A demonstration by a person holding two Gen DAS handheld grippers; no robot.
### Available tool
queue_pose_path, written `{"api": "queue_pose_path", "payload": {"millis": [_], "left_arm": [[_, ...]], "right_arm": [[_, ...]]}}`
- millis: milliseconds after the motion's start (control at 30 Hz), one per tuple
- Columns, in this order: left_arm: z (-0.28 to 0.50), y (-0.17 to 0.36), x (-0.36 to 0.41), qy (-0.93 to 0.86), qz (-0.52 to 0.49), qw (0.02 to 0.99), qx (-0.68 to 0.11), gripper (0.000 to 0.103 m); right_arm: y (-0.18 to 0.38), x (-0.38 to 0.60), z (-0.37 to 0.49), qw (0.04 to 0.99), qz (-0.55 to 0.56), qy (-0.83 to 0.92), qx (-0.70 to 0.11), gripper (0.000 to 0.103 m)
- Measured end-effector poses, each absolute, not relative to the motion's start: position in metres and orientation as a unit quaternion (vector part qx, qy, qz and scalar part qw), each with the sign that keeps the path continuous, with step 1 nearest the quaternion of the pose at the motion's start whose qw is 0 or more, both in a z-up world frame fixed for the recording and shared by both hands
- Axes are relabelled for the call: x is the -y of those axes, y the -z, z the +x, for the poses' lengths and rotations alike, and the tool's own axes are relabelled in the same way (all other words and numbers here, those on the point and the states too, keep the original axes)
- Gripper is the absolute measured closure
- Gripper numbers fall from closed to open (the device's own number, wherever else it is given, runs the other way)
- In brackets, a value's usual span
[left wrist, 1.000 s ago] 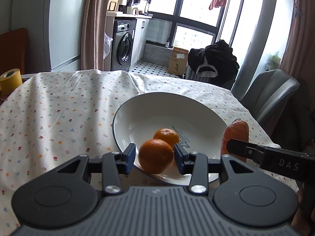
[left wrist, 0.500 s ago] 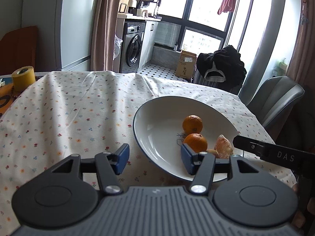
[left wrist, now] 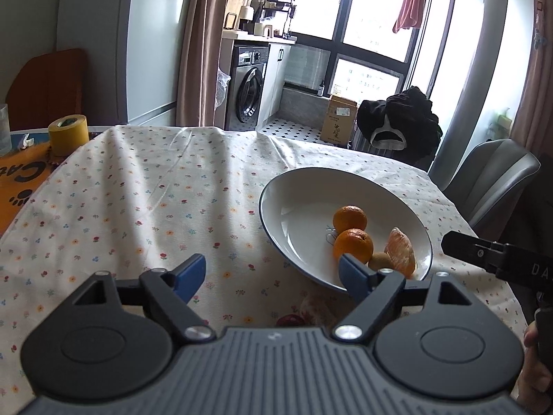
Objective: Organize fruits
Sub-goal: 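Open both grippers to release the orange and pomelo segment into the bowl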
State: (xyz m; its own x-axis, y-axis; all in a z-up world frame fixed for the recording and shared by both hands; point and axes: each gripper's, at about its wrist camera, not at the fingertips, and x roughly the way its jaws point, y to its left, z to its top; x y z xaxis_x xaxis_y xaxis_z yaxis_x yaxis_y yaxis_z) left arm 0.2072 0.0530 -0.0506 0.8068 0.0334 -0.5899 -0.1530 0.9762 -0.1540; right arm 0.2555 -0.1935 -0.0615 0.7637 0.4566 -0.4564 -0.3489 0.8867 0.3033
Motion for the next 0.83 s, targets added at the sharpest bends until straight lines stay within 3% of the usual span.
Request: {"api": "queue_pose_path", "payload": {"millis": [167, 333, 833], "left_arm": [[0.194, 0.047, -0.054, -0.054, -0.097, 0.947, -0.301, 0.018], [0.179, 0.044, -0.056, -0.060, -0.096, 0.950, -0.291, 0.011], [0.144, 0.035, -0.051, -0.052, -0.097, 0.953, -0.284, 0.010]], "right_arm": [[0.059, 0.195, 0.244, 0.933, 0.103, -0.221, -0.264, 0.000], [0.056, 0.197, 0.233, 0.931, 0.106, -0.229, -0.263, 0.000], [0.050, 0.196, 0.197, 0.929, 0.078, -0.242, -0.270, 0.000]]}}
